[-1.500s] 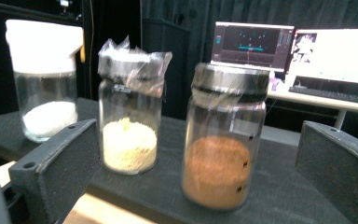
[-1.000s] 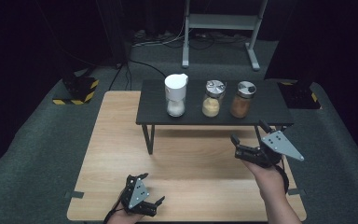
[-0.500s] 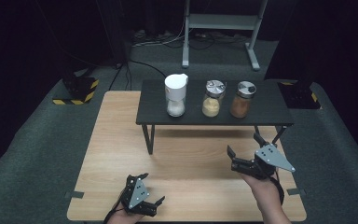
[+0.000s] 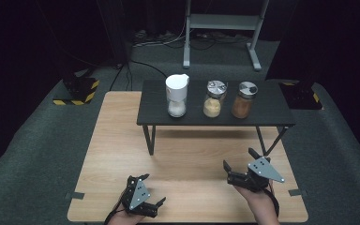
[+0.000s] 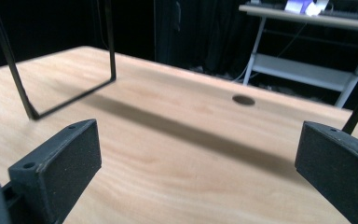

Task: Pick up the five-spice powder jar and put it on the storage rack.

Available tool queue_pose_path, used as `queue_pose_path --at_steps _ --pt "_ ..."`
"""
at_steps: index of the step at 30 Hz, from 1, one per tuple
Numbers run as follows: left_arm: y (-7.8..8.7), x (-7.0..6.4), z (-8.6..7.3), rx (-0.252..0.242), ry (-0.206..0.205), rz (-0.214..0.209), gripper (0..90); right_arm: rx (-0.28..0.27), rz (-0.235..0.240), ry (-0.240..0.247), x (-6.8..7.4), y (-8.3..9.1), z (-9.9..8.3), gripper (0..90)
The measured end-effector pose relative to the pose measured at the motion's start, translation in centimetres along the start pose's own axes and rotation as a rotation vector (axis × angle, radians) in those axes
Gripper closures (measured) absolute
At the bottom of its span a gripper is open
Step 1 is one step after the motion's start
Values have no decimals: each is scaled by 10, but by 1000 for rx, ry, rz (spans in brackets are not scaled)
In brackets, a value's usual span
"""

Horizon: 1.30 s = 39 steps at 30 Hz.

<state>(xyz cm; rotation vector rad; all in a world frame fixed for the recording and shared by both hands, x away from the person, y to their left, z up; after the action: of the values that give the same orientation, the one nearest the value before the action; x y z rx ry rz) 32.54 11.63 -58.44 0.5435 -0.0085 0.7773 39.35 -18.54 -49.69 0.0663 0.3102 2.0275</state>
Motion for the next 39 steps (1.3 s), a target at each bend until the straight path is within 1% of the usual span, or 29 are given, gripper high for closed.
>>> queue_pose_path --at_steps 3,11,16,24,30,34,35,39 --pt "0 0 0 -1 4 1 7 22 2 2 2 0 -13 0" --pt "0 0 0 -2 -2 4 7 84 7 6 6 3 -46 0" --pt "0 -1 0 0 -8 7 7 105 4 11 6 7 -57 0" --pt "0 0 0 1 -7 11 7 169 -7 59 3 11 -76 0" --pt "0 0 0 0 -5 7 7 206 -13 79 4 12 -88 0" --pt "0 0 0 -1 0 11 7 201 -18 101 6 12 -87 0" --pt "0 0 0 0 -4 10 7 199 -19 107 6 12 -87 0" --pt "0 0 0 3 -2 13 7 187 -24 101 6 13 -87 0"
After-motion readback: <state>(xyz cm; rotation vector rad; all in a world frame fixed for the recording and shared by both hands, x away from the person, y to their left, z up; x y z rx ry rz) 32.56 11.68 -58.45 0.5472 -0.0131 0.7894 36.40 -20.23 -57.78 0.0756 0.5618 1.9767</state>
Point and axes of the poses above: each handheld gripper's, and its own axes: y roughly backward along the jaws, z roughly out of its top, x roughly to its left, the point moved 8 cm from there along -y, roughly forward along the jaws
